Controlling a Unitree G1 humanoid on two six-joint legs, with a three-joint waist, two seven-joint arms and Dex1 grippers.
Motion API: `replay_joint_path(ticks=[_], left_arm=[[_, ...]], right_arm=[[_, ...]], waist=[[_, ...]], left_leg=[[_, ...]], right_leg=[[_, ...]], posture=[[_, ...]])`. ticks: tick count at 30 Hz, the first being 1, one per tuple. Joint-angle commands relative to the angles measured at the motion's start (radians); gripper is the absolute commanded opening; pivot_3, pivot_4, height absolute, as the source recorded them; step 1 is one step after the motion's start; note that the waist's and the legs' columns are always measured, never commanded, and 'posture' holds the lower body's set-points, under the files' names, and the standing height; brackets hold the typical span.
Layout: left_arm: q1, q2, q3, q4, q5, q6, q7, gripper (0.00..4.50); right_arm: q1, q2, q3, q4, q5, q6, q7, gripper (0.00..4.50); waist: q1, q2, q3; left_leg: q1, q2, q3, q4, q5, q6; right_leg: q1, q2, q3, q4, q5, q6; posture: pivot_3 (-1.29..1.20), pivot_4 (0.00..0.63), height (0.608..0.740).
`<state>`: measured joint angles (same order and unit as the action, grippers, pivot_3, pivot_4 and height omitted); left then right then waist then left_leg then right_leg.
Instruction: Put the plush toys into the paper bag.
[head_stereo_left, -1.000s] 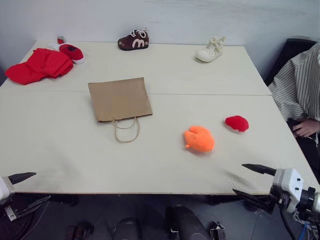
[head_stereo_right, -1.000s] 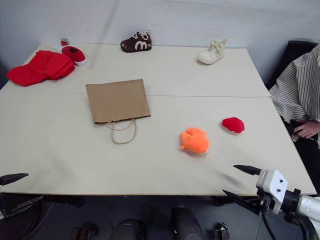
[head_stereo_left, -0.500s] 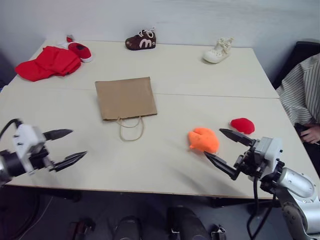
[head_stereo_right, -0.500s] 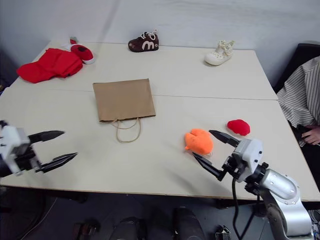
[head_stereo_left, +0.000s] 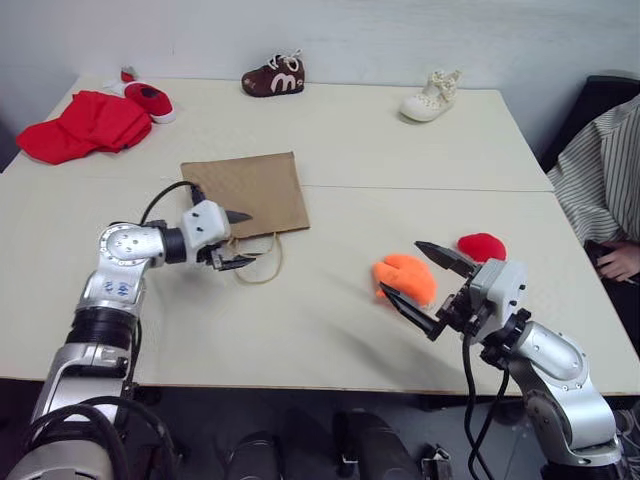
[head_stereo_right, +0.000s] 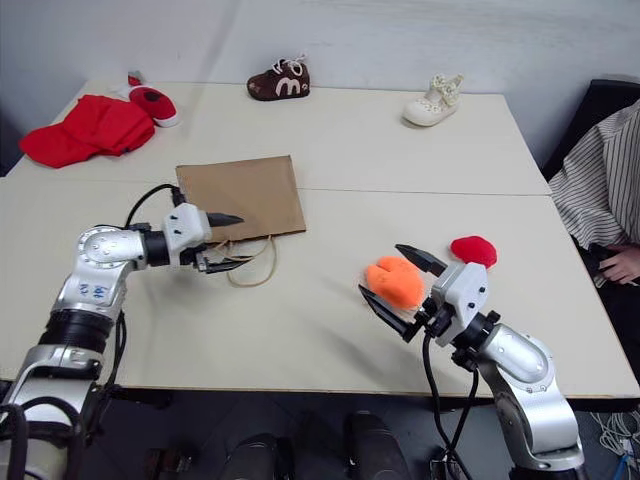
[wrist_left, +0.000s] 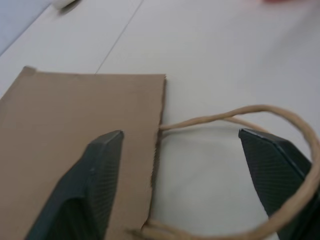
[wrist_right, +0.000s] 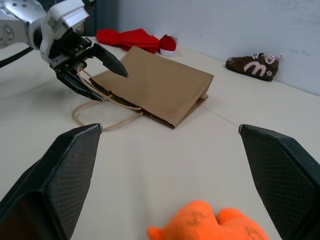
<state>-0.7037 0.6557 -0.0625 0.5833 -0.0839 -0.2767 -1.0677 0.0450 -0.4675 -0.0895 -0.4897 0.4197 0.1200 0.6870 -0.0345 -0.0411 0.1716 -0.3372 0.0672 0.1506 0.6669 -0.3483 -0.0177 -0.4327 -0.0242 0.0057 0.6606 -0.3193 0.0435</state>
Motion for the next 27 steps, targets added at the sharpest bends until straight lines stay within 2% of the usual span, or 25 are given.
replay_joint_path(ticks=[1,5,8,9,12,15,21,26,27], left_arm=[[-0.032,0.009,0.000,0.049,-0.004,-0.055,-0.050,2.61],[-0.067,-0.012,0.008,0.094,-0.026,-0.053,-0.086,1.26],[-0.092,-0.041,0.028,0.000,-0.152,0.144,-0.196,0.28],[-0.097,-0.044,0.036,-0.052,-0.207,0.224,-0.238,0.05],[-0.112,-0.035,0.050,-0.176,-0.297,0.406,-0.280,0.05],[-0.120,-0.021,0.070,-0.304,-0.380,0.595,-0.262,0.00],[-0.091,-0.003,0.119,-0.517,-0.483,0.929,-0.096,0.00],[-0.026,-0.027,0.146,-0.643,-0.551,1.024,-0.024,0.00],[-0.021,-0.034,0.153,-0.658,-0.566,1.042,-0.008,0.00]], right_arm=[[0.025,-0.001,-0.035,-0.037,-0.001,-0.024,-0.020,4.50],[0.066,-0.009,-0.051,-0.050,0.000,-0.033,-0.022,4.50],[0.094,-0.023,-0.074,-0.069,0.038,-0.016,-0.002,4.50],[0.099,-0.029,-0.082,-0.080,0.067,0.002,0.006,4.50],[0.098,-0.062,-0.082,-0.105,0.128,0.047,0.037,4.50],[0.059,-0.080,-0.041,-0.132,0.190,0.110,0.049,3.93],[-0.152,-0.035,0.192,-0.090,0.092,0.193,0.037,1.80],[-0.403,0.115,0.368,0.150,-0.065,0.205,-0.020,0.01],[-0.448,0.144,0.395,0.209,-0.097,0.201,-0.025,0.01]], waist=[[0.002,0.000,0.000],[0.007,0.000,0.000],[0.013,0.000,0.000],[0.012,0.000,0.000],[0.009,0.000,0.000],[0.001,0.000,0.000],[-0.004,0.001,0.001],[0.000,0.001,0.001],[0.000,0.001,0.001]], left_leg=[[0.000,0.000,0.000,0.000,0.000,0.000],[0.001,0.000,-0.001,0.002,0.001,0.000],[0.001,-0.001,-0.002,0.002,0.001,0.000],[0.000,-0.001,-0.002,0.002,0.001,0.000],[-0.001,-0.001,-0.003,0.004,0.001,0.001],[0.000,0.000,-0.003,0.004,0.001,0.000],[0.002,0.000,-0.004,0.003,0.002,-0.002],[0.001,0.000,-0.005,0.004,0.002,-0.002],[0.001,0.000,-0.005,0.004,0.002,-0.002]], right_leg=[[0.000,0.000,0.000,0.000,0.000,0.000],[0.002,0.000,-0.001,0.002,0.000,0.000],[0.003,-0.001,-0.001,0.002,0.000,0.000],[0.003,-0.001,-0.001,0.002,0.000,0.000],[0.002,-0.001,-0.001,0.002,0.000,0.001],[0.003,-0.001,-0.001,0.002,0.000,0.001],[0.003,0.000,0.000,0.004,0.000,0.000],[0.002,-0.001,0.000,0.004,0.000,0.000],[0.002,-0.001,0.000,0.004,0.000,0.000]], posture=[[0.00,0.150,0.740],[0.00,0.150,0.740],[0.00,0.150,0.740],[0.00,0.150,0.740],[0.00,0.150,0.740],[0.00,0.150,0.740],[0.00,0.150,0.740],[0.00,0.150,0.740],[0.00,0.150,0.740]])
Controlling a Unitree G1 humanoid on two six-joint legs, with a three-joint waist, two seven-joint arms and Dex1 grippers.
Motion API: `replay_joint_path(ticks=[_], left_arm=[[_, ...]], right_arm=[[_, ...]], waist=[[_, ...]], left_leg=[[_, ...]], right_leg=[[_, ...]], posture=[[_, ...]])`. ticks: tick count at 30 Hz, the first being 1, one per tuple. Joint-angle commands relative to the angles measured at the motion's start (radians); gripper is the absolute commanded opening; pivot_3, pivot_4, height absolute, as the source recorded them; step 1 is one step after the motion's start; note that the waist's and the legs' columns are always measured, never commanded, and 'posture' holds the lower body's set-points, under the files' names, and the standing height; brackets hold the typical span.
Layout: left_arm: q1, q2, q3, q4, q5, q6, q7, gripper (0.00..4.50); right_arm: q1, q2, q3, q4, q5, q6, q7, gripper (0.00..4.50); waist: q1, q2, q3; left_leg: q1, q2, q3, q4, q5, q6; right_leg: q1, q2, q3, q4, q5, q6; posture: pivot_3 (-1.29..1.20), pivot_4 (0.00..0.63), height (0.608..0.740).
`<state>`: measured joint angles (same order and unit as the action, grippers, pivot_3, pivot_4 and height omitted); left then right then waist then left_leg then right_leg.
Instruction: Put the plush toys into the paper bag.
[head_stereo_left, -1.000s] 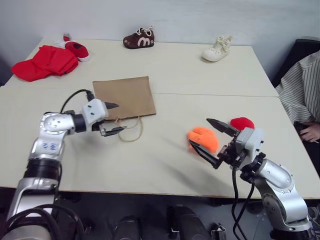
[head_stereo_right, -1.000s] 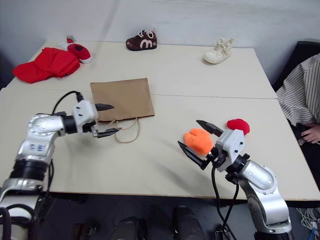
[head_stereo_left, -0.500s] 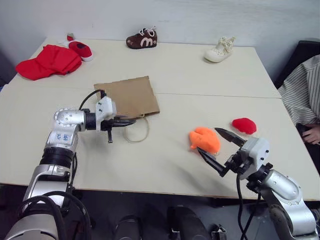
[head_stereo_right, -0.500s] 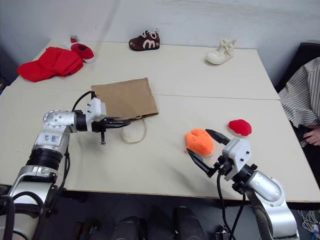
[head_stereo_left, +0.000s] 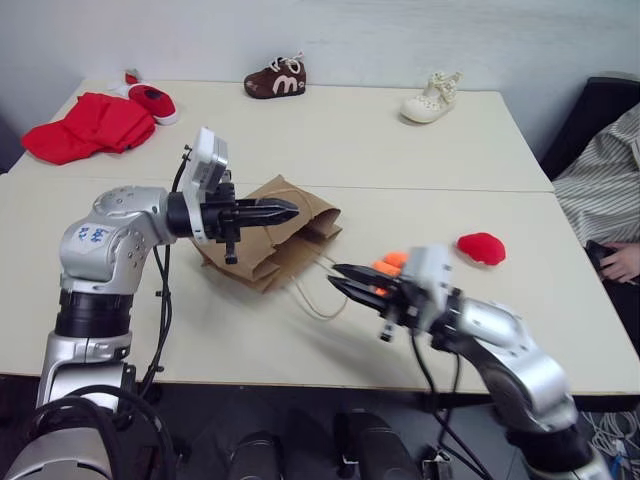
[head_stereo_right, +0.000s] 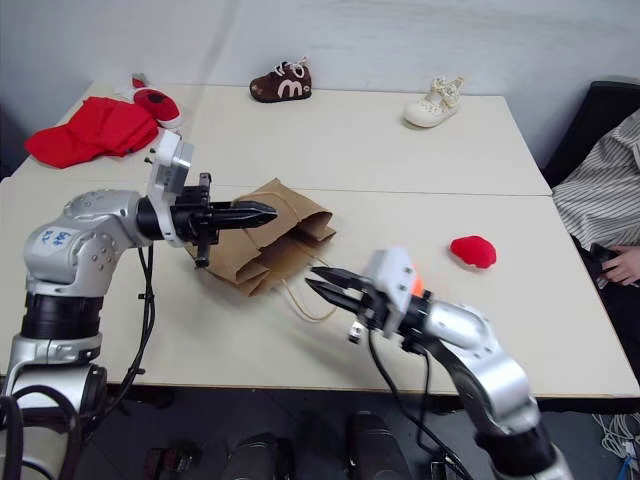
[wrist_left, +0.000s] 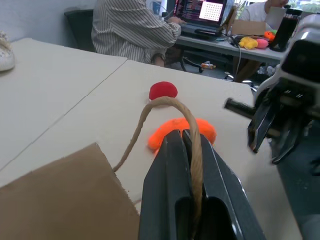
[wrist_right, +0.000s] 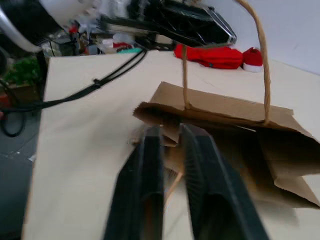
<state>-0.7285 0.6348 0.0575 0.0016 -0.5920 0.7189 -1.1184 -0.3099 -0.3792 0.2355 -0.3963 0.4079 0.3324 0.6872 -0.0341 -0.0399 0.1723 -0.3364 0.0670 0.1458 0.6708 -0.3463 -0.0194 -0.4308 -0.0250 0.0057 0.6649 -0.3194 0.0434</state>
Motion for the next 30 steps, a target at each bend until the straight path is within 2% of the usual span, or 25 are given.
replay_joint_path(ticks=[1,5,13,21,26,30], left_arm=[[0.006,-0.021,0.041,-0.088,-0.070,0.058,0.058,0.00],[0.007,-0.043,0.072,-0.121,-0.135,0.115,0.103,0.00],[0.012,-0.028,0.145,-0.139,-0.242,0.181,0.133,0.00],[-0.058,-0.018,0.341,0.083,-0.308,0.150,0.222,0.00],[-0.038,-0.001,0.303,0.101,-0.292,0.154,0.174,0.00],[-0.042,-0.022,0.279,0.087,-0.309,0.157,0.157,0.00]], right_arm=[[-0.134,0.079,0.097,0.177,-0.116,-0.015,-0.021,0.01],[-0.271,0.184,0.142,0.426,-0.222,-0.098,-0.046,0.01],[-0.361,0.279,0.162,0.749,-0.339,-0.176,-0.048,0.01],[-0.269,0.265,0.166,0.708,-0.366,-0.128,0.000,0.01],[-0.243,0.271,0.133,0.665,-0.354,-0.179,0.011,0.01],[-0.233,0.289,0.072,0.578,-0.254,-0.176,0.063,0.01]], waist=[[0.000,0.000,0.000],[0.003,0.000,0.000],[-0.005,0.000,0.000],[-0.023,0.001,0.000],[-0.025,0.001,0.000],[-0.024,0.001,0.000]], left_leg=[[-0.001,0.000,0.000,0.001,0.000,0.000],[-0.003,0.000,-0.001,0.002,0.000,0.000],[-0.003,0.001,-0.001,0.003,0.000,0.000],[-0.003,0.001,-0.002,0.002,0.000,0.000],[-0.002,0.001,-0.002,0.001,0.000,-0.001],[-0.003,0.001,-0.002,0.001,0.000,-0.001]], right_leg=[[-0.001,0.000,0.000,0.000,0.000,0.000],[-0.001,0.000,-0.001,0.000,0.000,0.000],[-0.002,-0.001,-0.001,0.001,0.000,0.000],[-0.002,-0.001,-0.002,0.002,0.000,0.000],[-0.002,-0.001,-0.003,0.001,0.000,-0.001],[-0.002,-0.001,-0.003,0.001,0.000,-0.001]], posture=[[0.00,0.150,0.740],[0.00,0.150,0.740],[0.00,0.150,0.740],[0.00,0.150,0.740],[0.00,0.150,0.740],[0.00,0.150,0.740]])
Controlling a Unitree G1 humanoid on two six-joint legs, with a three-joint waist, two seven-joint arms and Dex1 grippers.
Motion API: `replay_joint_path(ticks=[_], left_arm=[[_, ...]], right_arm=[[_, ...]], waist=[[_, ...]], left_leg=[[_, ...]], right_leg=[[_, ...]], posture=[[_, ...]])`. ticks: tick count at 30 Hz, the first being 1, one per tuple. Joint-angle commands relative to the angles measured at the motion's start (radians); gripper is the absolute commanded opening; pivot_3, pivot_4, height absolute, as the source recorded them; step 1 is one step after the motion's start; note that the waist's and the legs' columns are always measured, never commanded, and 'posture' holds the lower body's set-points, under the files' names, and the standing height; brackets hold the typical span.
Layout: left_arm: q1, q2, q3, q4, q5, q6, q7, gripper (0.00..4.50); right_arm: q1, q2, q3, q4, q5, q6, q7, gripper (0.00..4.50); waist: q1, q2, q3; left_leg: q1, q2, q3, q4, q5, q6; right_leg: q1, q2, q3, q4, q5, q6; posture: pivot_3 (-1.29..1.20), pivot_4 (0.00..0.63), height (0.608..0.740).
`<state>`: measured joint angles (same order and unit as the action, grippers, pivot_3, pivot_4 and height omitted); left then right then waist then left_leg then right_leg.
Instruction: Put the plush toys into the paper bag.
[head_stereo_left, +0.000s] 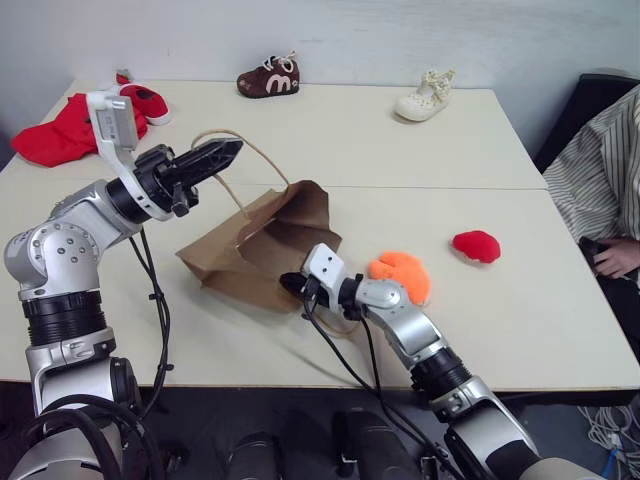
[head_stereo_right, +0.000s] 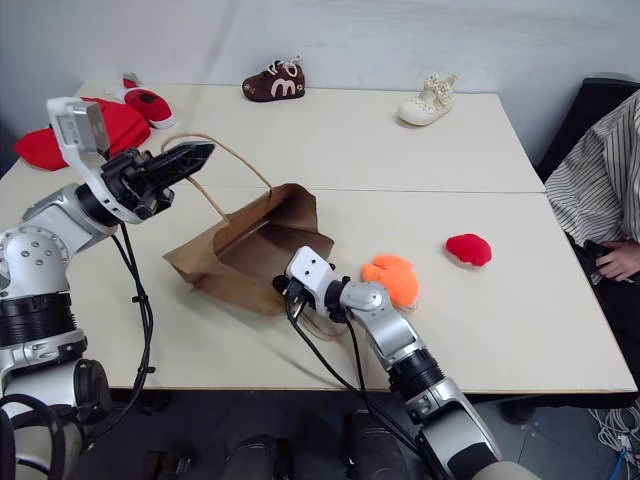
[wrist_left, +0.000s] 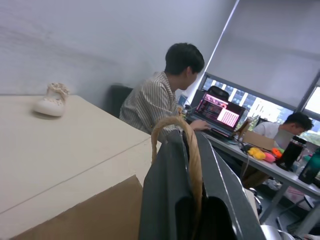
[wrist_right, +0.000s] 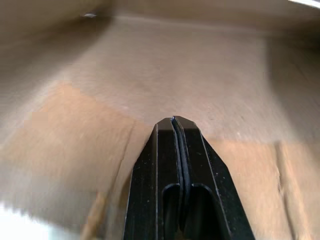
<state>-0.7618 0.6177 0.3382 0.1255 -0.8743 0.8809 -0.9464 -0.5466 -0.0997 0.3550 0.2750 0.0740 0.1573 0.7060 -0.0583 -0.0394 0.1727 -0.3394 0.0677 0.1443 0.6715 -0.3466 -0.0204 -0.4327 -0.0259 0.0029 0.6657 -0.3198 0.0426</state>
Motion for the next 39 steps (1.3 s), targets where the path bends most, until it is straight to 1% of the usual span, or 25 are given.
replay_joint_path(ticks=[1,2,3,4,8,10,12,14,15,16,18,20,21,23,26,29,32,33,35,37,39], left_arm=[[-0.011,-0.013,-0.003,-0.038,-0.032,-0.005,-0.011,0.00],[-0.012,-0.022,-0.013,-0.045,-0.028,-0.008,-0.012,0.00],[-0.010,-0.031,-0.032,-0.057,-0.019,-0.016,-0.017,0.00],[-0.008,-0.043,-0.048,-0.067,-0.012,-0.024,-0.021,0.00],[-0.007,-0.055,-0.109,-0.077,0.027,-0.065,-0.052,0.00],[-0.006,-0.054,-0.129,-0.074,0.045,-0.089,-0.067,0.00],[-0.004,-0.055,-0.139,-0.080,0.048,-0.096,-0.075,0.00],[0.001,-0.052,-0.149,-0.091,0.052,-0.102,-0.084,0.00],[0.003,-0.050,-0.153,-0.094,0.054,-0.105,-0.086,0.00],[0.006,-0.048,-0.155,-0.098,0.055,-0.107,-0.087,0.00],[0.008,-0.045,-0.155,-0.103,0.053,-0.105,-0.086,0.00],[0.009,-0.044,-0.154,-0.099,0.051,-0.102,-0.086,0.00],[0.009,-0.042,-0.158,-0.096,0.054,-0.102,-0.089,0.00],[0.013,-0.039,-0.177,-0.086,0.076,-0.116,-0.102,0.00],[0.011,-0.045,-0.187,-0.082,0.086,-0.124,-0.104,0.00],[0.010,-0.054,-0.201,-0.089,0.094,-0.127,-0.099,0.00],[0.014,-0.058,-0.218,-0.101,0.104,-0.126,-0.099,0.00],[0.014,-0.057,-0.223,-0.103,0.107,-0.126,-0.100,0.00],[0.014,-0.055,-0.230,-0.106,0.111,-0.128,-0.100,0.00],[0.012,-0.049,-0.236,-0.108,0.122,-0.136,-0.101,0.00],[0.013,-0.044,-0.234,-0.114,0.122,-0.132,-0.101,0.00]], right_arm=[[0.007,0.005,-0.053,-0.111,0.095,0.014,0.058,0.01],[0.016,-0.008,-0.060,-0.140,0.112,0.008,0.082,0.01],[0.030,-0.031,-0.071,-0.193,0.148,0.040,0.113,0.37],[0.049,-0.053,-0.093,-0.251,0.173,0.044,0.127,0.56],[0.222,-0.184,-0.202,-0.559,0.337,0.035,0.221,1.90],[0.323,-0.255,-0.305,-0.669,0.399,0.070,0.197,2.59],[0.432,-0.324,-0.428,-0.739,0.425,0.066,0.171,3.31],[0.570,-0.388,-0.576,-0.777,0.446,0.073,0.154,3.99],[0.644,-0.421,-0.644,-0.780,0.431,0.054,0.163,4.31],[0.725,-0.449,-0.713,-0.768,0.405,0.024,0.172,4.45],[0.835,-0.466,-0.818,-0.745,0.389,-0.004,0.157,4.45],[0.914,-0.464,-0.865,-0.741,0.394,0.005,0.139,4.45],[0.941,-0.469,-0.862,-0.746,0.388,0.005,0.145,4.45],[0.937,-0.483,-0.802,-0.780,0.389,0.045,0.139,4.45],[0.833,-0.501,-0.712,-0.791,0.358,0.124,0.071,4.45],[0.618,-0.527,-0.578,-0.736,0.307,0.245,0.013,4.45],[0.437,-0.531,-0.448,-0.645,0.267,0.318,0.019,4.45],[0.389,-0.528,-0.413,-0.615,0.263,0.348,0.025,4.28],[0.304,-0.520,-0.350,-0.543,0.245,0.400,0.027,3.80],[0.251,-0.528,-0.313,-0.495,0.217,0.424,0.022,3.16],[0.228,-0.540,-0.314,-0.482,0.226,0.461,0.026,2.40]], waist=[[0.001,0.000,0.000],[0.001,0.000,0.000],[0.002,0.000,0.000],[0.003,0.000,0.000],[0.019,0.000,0.000],[0.026,0.000,0.000],[0.029,0.000,0.000],[0.031,0.000,0.000],[0.032,0.000,0.000],[0.032,0.000,0.000],[0.033,0.000,0.000],[0.028,0.000,0.000],[0.025,0.000,0.000],[0.016,0.000,0.000],[0.007,0.001,0.001],[0.005,0.002,0.001],[0.009,0.003,0.002],[0.013,0.003,0.002],[0.024,0.003,0.002],[0.030,0.003,0.002],[0.030,0.003,0.002]], left_leg=[[0.000,0.000,0.000,0.000,0.000,0.000],[0.000,0.000,0.000,0.000,0.000,0.000],[0.000,0.000,0.000,0.000,0.000,0.000],[0.000,0.000,0.000,0.000,0.000,0.000],[-0.002,-0.001,-0.002,-0.003,0.000,0.000],[-0.002,-0.001,-0.002,-0.004,0.000,0.000],[-0.002,-0.001,-0.001,-0.004,0.000,0.000],[0.000,-0.001,-0.001,-0.004,0.000,0.000],[0.001,-0.001,-0.001,-0.004,0.000,0.000],[0.002,-0.001,-0.001,-0.005,0.000,0.000],[0.002,-0.002,-0.001,-0.006,0.000,0.000],[0.004,-0.002,-0.001,-0.005,0.000,0.000],[0.004,-0.002,0.001,-0.005,0.000,0.000],[0.006,-0.001,0.001,-0.006,0.001,-0.001],[0.006,-0.001,0.001,-0.006,0.002,-0.002],[0.005,-0.002,0.001,-0.005,0.002,-0.001],[0.004,-0.002,0.000,-0.006,0.002,-0.001],[0.004,-0.001,0.000,-0.006,0.002,-0.001],[0.002,-0.001,-0.001,-0.007,0.002,-0.001],[0.001,-0.001,0.000,-0.006,0.002,-0.001],[0.000,-0.002,0.000,-0.005,0.002,0.000]], right_leg=[[0.000,0.000,0.000,0.000,0.000,0.000],[0.000,0.000,0.000,0.000,0.000,0.000],[0.000,0.000,0.000,0.000,0.000,0.000],[0.000,0.000,0.000,0.000,0.000,0.000],[0.000,0.000,-0.001,-0.003,0.000,0.000],[0.000,0.000,-0.001,-0.005,0.000,0.000],[0.000,0.000,-0.001,-0.005,0.000,0.000],[0.001,0.000,0.000,-0.005,0.000,0.000],[0.002,0.000,0.000,-0.005,0.000,0.000],[0.003,0.000,0.000,-0.005,0.000,0.000],[0.004,0.000,0.000,-0.006,0.000,0.001],[0.005,0.001,0.001,-0.006,0.000,0.001],[0.005,0.001,0.003,-0.005,0.000,0.001],[0.005,0.002,0.003,-0.004,0.000,0.001],[0.005,0.002,0.003,-0.003,0.000,0.001],[0.004,0.001,0.003,-0.002,0.000,0.001],[0.002,0.001,0.003,-0.003,0.000,0.001],[0.002,0.001,0.002,-0.003,-0.001,0.000],[0.001,0.001,0.002,-0.004,-0.001,0.000],[0.000,0.001,0.002,-0.005,-0.001,0.000],[-0.001,0.000,0.002,-0.005,-0.001,0.000]], posture=[[0.00,0.150,0.740],[0.00,0.150,0.740],[0.00,0.150,0.740],[0.00,0.150,0.740],[0.00,0.150,0.740],[0.00,0.150,0.740],[0.00,0.150,0.740],[0.00,0.150,0.740],[0.00,0.150,0.740],[0.00,0.150,0.740],[0.00,0.150,0.740],[0.00,0.150,0.740],[0.00,0.150,0.740],[0.00,0.150,0.740],[0.00,0.150,0.740],[0.00,0.150,0.740],[0.00,0.150,0.740],[0.00,0.150,0.740],[0.00,0.150,0.740],[0.00,0.150,0.740],[0.00,0.150,0.740]])
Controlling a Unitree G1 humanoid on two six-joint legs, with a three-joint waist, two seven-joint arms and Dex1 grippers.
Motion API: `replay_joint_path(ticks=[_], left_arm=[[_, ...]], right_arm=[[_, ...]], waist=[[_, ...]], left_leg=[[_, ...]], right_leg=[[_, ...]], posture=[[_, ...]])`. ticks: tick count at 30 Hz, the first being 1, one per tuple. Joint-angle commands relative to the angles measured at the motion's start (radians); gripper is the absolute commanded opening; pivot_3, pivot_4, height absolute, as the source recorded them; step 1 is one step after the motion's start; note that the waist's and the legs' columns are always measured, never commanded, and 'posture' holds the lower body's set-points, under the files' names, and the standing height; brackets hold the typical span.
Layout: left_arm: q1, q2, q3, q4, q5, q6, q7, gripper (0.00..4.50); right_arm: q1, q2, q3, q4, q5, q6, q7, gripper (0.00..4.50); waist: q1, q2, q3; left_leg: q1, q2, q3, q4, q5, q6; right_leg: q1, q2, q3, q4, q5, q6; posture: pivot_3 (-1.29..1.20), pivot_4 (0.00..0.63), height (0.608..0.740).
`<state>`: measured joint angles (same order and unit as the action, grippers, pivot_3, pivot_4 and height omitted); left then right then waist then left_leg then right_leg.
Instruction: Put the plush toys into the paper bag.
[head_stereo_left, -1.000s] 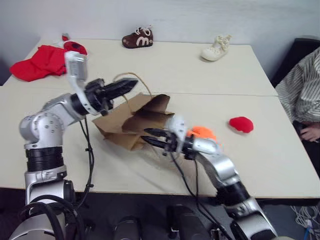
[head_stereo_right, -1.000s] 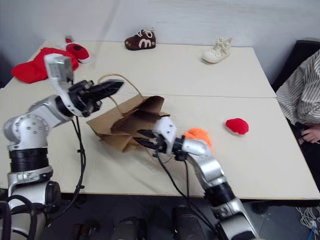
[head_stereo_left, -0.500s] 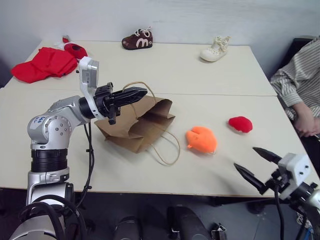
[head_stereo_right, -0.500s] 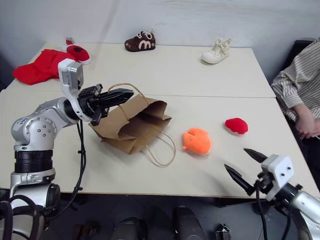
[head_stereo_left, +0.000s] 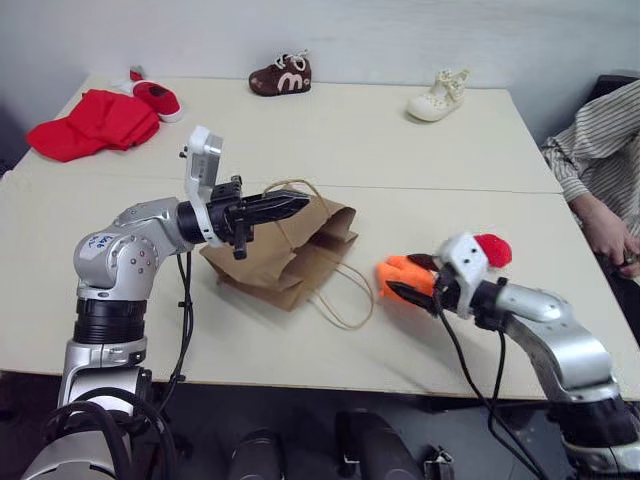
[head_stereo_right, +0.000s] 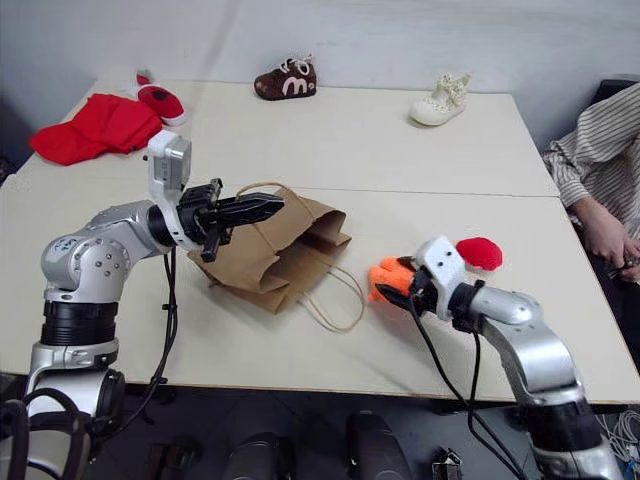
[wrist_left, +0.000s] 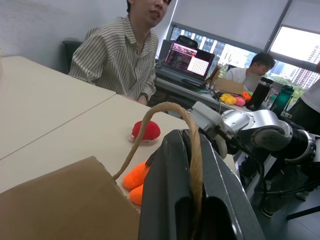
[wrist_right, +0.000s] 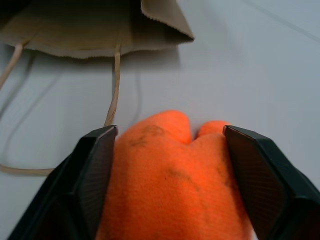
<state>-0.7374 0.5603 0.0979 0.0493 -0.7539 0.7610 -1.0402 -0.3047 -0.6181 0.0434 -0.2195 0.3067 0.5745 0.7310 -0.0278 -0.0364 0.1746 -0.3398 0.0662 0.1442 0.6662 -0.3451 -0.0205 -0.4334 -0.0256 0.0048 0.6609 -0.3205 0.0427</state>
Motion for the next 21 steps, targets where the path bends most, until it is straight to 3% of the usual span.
replay_joint_path(ticks=[1,5,8,11,14,21], left_arm=[[-0.009,0.016,0.010,-0.041,-0.001,-0.008,-0.007,0.00],[-0.003,0.023,0.013,-0.047,-0.002,-0.004,-0.010,0.00],[-0.007,0.025,0.010,-0.042,0.001,-0.009,-0.016,0.00],[-0.015,0.022,0.011,-0.033,0.002,-0.013,-0.021,0.00],[-0.026,0.017,0.020,-0.021,-0.009,-0.006,-0.021,0.00],[-0.062,-0.008,0.050,-0.030,-0.085,0.065,-0.015,0.00]], right_arm=[[-0.009,-0.044,-0.002,0.006,-0.007,0.056,0.017,2.03],[0.031,-0.124,-0.011,-0.021,-0.012,0.045,0.076,0.73],[0.094,-0.161,-0.113,-0.074,0.075,-0.037,0.168,0.02],[0.091,-0.128,-0.198,-0.169,0.264,-0.055,0.266,0.00],[0.029,-0.090,-0.157,-0.216,0.318,0.007,0.234,0.00],[-0.227,0.163,0.157,-0.048,0.097,0.011,0.041,0.00]], waist=[[0.000,0.000,0.000],[0.001,0.000,0.000],[0.005,0.000,0.000],[0.002,0.000,0.000],[-0.012,0.000,0.000],[-0.023,0.000,0.000]], left_leg=[[0.000,0.000,0.000,0.000,0.000,0.000],[0.001,0.000,0.000,0.001,0.000,0.000],[0.001,0.000,-0.001,0.000,0.000,0.000],[0.000,0.000,-0.001,0.000,0.000,0.001],[0.003,0.001,0.000,0.000,0.000,0.000],[0.001,0.000,0.000,0.000,0.001,-0.001]], right_leg=[[0.001,0.000,0.000,0.000,0.000,0.000],[0.002,0.000,0.000,0.000,0.000,0.001],[0.002,0.000,-0.001,-0.001,0.000,0.001],[0.002,0.000,-0.001,-0.001,0.001,0.002],[0.003,0.001,0.000,0.001,0.001,0.002],[0.000,0.000,0.000,0.002,0.000,0.001]], posture=[[0.00,0.150,0.740],[0.00,0.150,0.740],[0.00,0.150,0.740],[0.00,0.150,0.740],[0.00,0.150,0.740],[0.00,0.150,0.740]])
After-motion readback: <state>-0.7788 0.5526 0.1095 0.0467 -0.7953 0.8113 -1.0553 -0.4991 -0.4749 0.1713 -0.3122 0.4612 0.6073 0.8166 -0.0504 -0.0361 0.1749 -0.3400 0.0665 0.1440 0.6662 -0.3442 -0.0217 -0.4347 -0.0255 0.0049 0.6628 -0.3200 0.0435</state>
